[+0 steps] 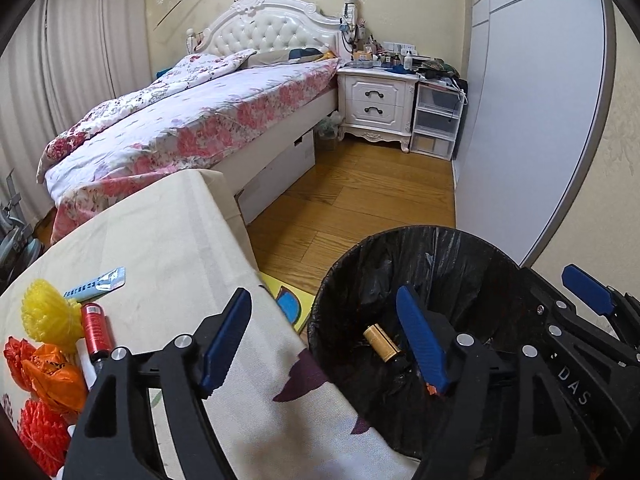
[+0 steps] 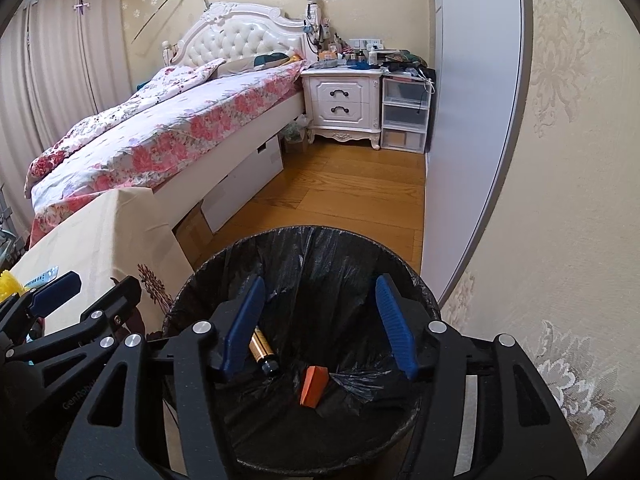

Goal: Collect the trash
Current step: 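Open both grippers to drop the bottle and orange paper into the bin, then move both tools back to the table and grasp the red mesh ball with the left gripper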

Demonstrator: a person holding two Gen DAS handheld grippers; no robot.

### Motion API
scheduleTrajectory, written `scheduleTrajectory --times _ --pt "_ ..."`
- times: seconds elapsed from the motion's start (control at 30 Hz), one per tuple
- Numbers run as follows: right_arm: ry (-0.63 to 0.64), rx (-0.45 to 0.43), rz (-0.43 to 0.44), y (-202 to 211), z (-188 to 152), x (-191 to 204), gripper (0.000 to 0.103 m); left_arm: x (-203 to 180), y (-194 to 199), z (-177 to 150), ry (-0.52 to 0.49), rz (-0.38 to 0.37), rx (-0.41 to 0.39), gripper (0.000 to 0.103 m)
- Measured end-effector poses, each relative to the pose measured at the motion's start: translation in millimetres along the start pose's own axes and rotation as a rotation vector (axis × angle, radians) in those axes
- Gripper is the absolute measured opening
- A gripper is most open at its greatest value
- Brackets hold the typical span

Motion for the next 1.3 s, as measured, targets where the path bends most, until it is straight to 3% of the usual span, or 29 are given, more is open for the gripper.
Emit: scheduleTrajectory --times 0.33,0.83,1.07,1.3 --pt "0.045 0.002 0.058 19 -8 32 0.067 41 32 -15 0.038 0.044 -0.003 0.074" --pt "0.179 0.053 0.211 48 -43 124 0.068 148 89 -60 0.159 0.185 0.014 0.074" --pt "0.253 0.074 0.282 54 -58 171 0.068 200 97 -91 0.232 0.264 0.059 0.074" --pt "0.294 0.098 0.317 53 -69 198 0.068 225 88 -106 0.270 0.255 0.099 0.074"
Point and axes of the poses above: each gripper's, at about its wrist camera, not at the fingertips, and y roughly against the way its jaws point, x to its left, z to its top, the point moved 7 cm from there along -y, roughly the way its jaws point, and after that the axes turned 8 degrees about z, right-handed, at the moved point
